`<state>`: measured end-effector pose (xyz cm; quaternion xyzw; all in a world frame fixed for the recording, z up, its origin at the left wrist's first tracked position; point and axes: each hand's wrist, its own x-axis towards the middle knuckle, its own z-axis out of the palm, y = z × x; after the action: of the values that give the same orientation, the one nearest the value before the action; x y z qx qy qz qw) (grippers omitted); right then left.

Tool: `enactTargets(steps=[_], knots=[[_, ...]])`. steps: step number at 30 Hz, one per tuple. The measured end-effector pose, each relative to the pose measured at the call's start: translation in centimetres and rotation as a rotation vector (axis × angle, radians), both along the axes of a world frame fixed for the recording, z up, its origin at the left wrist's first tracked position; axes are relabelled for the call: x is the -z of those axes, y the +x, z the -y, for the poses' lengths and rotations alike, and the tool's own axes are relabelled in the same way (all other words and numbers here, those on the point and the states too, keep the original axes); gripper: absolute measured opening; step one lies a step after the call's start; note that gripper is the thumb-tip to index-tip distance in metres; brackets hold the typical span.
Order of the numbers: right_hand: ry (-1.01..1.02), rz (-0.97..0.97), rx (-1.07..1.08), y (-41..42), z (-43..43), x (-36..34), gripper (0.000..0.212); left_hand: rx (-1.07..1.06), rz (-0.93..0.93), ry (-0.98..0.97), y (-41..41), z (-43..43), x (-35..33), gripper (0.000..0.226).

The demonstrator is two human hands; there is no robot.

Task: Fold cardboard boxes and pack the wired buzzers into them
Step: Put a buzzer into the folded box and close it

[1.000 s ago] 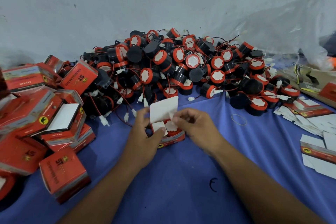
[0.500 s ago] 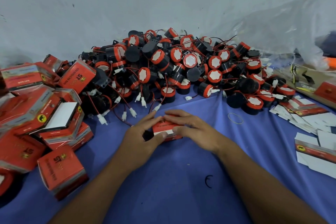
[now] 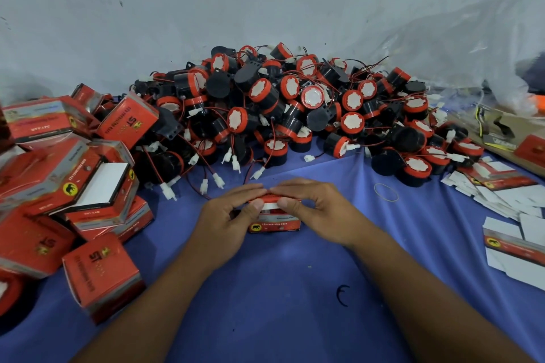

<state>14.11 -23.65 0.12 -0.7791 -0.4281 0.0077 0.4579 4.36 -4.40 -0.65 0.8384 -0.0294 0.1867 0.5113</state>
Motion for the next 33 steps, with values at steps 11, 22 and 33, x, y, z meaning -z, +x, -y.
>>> enactTargets(steps=[11,22,33], knots=[[-0.236,0.187,-0.031,-0.7,0.0,0.5,0.043,0.009,0.038,0.280,-0.1,-0.3,0.7,0.039],[-0.268,0.246,-0.015,-1.0,-0.3,1.0,0.059,0.108,0.101,0.592,-0.6,-1.6,2.0,0.062],[0.068,-0.306,-0.080,-1.4,-0.4,0.6,0.043,0.031,0.035,0.201,-0.6,-1.6,1.1,0.057]])
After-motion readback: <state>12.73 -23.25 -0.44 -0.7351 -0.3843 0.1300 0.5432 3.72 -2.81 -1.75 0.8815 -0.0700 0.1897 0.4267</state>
